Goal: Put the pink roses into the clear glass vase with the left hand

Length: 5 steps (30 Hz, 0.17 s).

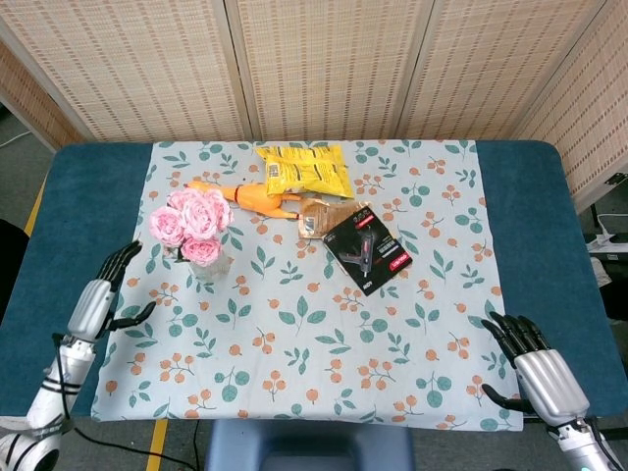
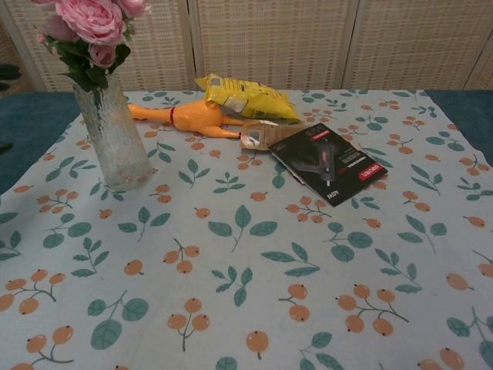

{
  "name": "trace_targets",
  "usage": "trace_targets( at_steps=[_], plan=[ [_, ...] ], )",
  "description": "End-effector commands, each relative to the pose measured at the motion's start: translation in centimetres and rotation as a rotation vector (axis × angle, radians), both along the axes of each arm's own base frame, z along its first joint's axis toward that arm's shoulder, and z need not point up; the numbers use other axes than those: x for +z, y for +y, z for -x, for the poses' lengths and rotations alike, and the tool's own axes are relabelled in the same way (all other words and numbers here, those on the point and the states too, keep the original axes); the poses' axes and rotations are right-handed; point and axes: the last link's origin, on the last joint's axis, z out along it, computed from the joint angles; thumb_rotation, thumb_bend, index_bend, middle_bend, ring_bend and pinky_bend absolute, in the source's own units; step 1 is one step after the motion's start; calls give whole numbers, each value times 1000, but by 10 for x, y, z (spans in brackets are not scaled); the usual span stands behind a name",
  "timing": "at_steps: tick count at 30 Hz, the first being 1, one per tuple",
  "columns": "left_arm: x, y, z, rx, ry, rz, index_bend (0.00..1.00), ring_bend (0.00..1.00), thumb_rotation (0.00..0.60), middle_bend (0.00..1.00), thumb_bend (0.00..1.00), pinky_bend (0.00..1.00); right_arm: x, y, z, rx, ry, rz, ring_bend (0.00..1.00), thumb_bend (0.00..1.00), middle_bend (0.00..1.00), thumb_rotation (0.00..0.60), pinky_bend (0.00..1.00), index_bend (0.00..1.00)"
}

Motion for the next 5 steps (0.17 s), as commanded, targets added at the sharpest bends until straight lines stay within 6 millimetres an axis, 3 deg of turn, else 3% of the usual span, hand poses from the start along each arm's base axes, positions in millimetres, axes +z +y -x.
trace_targets(
  at_steps=[1,3,5],
  plan=[
    [13,-44,29,17,197,-39,0,0,600,0,323,18,-1,1,1,-3,13,-5,0,186,0,484,0,0],
    [16,-80,48,39,396,-22,0,0,600,0,328,19,-6,1,0,-3,29,-15,0,186,0,482,0,0],
    [20,-88,45,43,500,-52,0,0,600,0,331,18,-9,1,0,-8,40,-18,0,186,0,483,0,0]
  ],
)
